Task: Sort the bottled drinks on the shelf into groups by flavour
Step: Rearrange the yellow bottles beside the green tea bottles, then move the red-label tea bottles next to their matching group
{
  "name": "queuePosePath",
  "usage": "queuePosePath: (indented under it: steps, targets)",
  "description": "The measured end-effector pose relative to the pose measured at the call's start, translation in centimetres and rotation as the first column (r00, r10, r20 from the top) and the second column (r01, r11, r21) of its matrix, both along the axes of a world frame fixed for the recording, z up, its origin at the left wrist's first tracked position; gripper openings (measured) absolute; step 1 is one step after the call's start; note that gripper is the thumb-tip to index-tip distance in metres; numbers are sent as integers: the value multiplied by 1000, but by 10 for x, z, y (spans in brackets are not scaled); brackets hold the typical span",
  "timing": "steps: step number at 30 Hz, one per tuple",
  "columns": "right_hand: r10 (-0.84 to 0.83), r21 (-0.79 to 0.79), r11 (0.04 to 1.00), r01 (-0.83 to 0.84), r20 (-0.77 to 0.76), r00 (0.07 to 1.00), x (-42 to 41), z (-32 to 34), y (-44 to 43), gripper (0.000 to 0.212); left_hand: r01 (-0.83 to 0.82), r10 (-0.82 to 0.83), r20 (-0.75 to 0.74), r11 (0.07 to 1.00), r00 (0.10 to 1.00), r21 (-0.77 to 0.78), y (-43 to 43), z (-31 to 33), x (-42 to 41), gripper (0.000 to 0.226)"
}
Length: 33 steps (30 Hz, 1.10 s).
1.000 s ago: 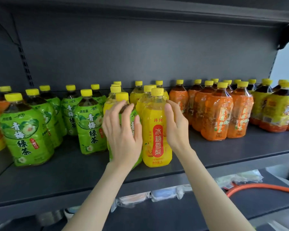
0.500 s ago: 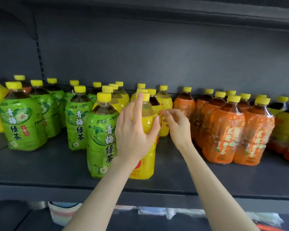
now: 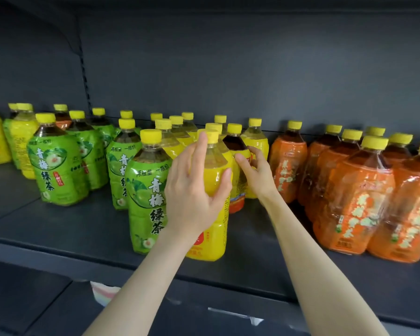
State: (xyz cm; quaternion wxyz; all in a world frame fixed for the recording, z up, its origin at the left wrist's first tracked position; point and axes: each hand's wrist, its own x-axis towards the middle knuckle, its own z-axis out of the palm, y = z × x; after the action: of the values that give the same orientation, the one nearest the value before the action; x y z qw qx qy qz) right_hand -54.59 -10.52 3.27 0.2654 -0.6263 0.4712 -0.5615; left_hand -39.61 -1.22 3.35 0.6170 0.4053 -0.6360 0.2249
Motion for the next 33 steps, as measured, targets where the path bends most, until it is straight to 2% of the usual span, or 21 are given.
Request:
queuePosePath:
  steps: [9,13,17,22,24,27,31,33]
  targets:
    - [-65,-102,992,69,43,997,-30,-8,50,55,0,0,7,1000,1000,-13,-1,0,-2,61]
    - [-6,-100,995,30,233,972,-39,-13,93,41,-14,14,18,1000,1000,-3,-4,-2,-6,60]
    - [-41,-52,997,65,372,927,-29,-20,108,44,8,-8,21,1000,1000,-3,-12,-1,-16,60]
    - [-166,28,985,170,400,901,-12,-28,106,58,18,-18,18,1000,1000,-5,-19,-1,-21,59]
    - [-228,29,972,234,381,896,-9,-28,105,57,9,-9,15,1000,1000,3,-20,-1,-21,59]
    - [-294,6,950,312,357,887,-7,-30,105,44,5,-6,25,999,1000,45,-19,-1,-22,59]
    - [-280,-16,949,315,416,865,-9,-28,120,48,42,-50,54,990,997,134,-14,3,-19,59]
    - [-230,-59,958,280,425,876,-9,-27,134,45,95,-98,9,976,995,198,-2,5,-18,59]
